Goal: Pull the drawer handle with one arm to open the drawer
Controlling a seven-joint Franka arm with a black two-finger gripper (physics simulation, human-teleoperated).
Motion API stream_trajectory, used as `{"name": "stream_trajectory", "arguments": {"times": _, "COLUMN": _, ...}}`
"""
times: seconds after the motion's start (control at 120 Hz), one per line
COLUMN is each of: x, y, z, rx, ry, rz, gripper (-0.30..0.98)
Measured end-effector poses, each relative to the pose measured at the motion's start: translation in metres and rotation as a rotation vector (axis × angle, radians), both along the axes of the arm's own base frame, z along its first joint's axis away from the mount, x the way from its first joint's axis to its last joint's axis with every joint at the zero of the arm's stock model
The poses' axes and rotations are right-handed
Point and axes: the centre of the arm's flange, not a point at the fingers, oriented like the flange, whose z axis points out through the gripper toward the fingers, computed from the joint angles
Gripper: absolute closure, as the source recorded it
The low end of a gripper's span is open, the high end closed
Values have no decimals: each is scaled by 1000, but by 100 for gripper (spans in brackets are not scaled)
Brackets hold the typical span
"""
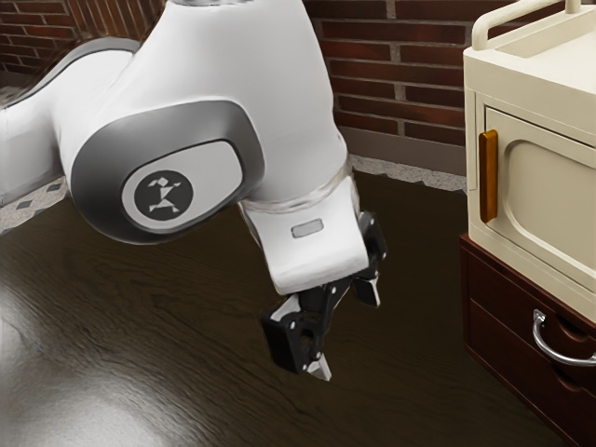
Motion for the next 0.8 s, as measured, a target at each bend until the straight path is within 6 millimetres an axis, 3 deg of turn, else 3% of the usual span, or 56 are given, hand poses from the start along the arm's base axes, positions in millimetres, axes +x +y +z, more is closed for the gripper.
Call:
{"name": "stream_trajectory", "arguments": {"times": 0.158, "x": 12, "y": -33, "z": -23, "rx": -20, "ry": -12, "rz": -105, "gripper": 0}}
{"name": "stream_trajectory", "arguments": {"times": 0.317, "x": 17, "y": -60, "z": -30, "rx": -38, "ry": -42, "rz": -193, "gripper": 0}}
{"name": "stream_trajectory", "arguments": {"times": 0.467, "x": 20, "y": -65, "z": -31, "rx": -42, "ry": -77, "rz": -229, "gripper": 0}}
{"name": "stream_trajectory", "arguments": {"times": 0.8, "x": 31, "y": -72, "z": -51, "rx": -54, "ry": -195, "rz": -291, "gripper": 0}}
